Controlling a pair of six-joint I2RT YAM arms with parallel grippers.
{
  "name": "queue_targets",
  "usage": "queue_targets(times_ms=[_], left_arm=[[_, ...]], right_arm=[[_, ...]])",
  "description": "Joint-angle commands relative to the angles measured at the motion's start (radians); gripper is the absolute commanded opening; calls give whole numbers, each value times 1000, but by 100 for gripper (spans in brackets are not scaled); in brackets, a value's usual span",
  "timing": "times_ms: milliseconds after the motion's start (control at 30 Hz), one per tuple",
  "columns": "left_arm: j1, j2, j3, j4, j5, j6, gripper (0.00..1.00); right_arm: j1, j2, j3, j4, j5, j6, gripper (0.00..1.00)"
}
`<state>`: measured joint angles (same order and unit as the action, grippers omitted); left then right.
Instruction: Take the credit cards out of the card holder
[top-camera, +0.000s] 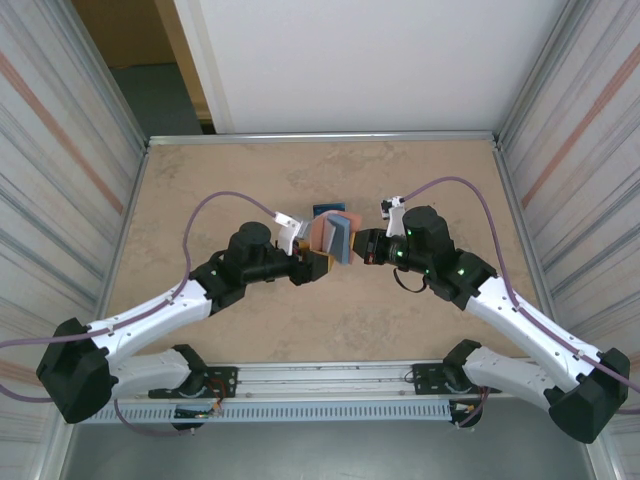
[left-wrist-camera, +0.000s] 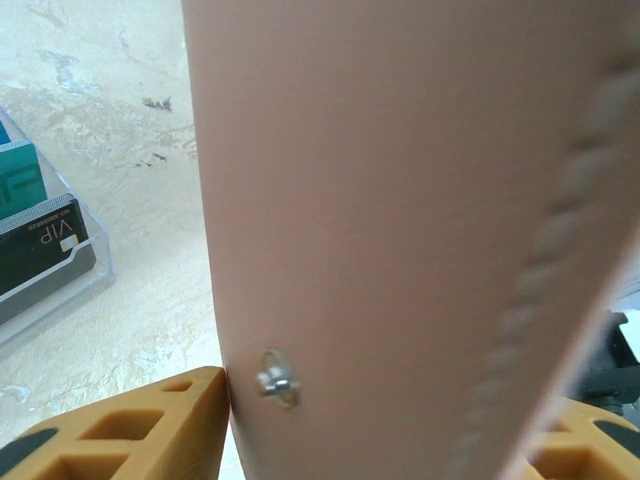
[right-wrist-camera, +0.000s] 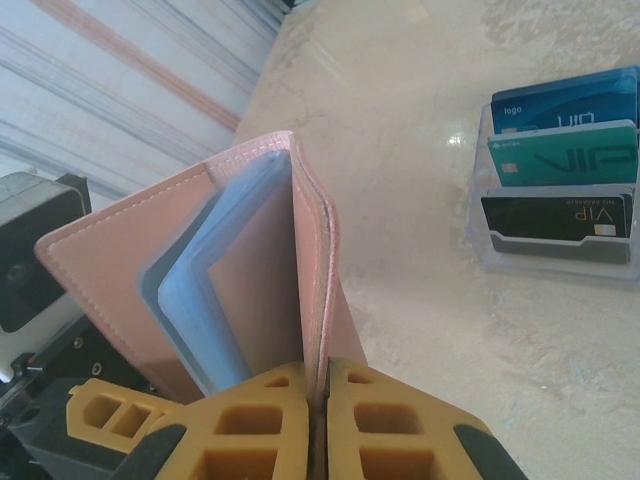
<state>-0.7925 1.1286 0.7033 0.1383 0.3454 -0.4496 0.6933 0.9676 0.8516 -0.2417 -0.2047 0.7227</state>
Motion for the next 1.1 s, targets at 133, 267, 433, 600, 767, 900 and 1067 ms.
queue_targets(times_ms=[133,267,433,600,767,900,1067], left_arm=[[-7,-20,24,-6,-51,6,52],[-7,-20,24,-5,-60,8,44],[-7,-27,22,-5,-76,9,31],[-7,-40,14,-11,-95,11,27],[-7,-56,6,-18,-111,11,27],[-6,-57,4,-20,-115,11,27],[-7,-53,1,-11,-105,18,38]], right_arm=[[-4,-20,0,3,6,-2,0],[-4,-18,3,5,4,-3,0],[-4,-18,0,2,9,-4,0],[-4,-17,-2,0,11,-5,0],[-6,-17,-3,-2,15,-4,0],[-9,-12,-5,2,10,-6,0],[-8,-7,-2,7,0,-4,0]])
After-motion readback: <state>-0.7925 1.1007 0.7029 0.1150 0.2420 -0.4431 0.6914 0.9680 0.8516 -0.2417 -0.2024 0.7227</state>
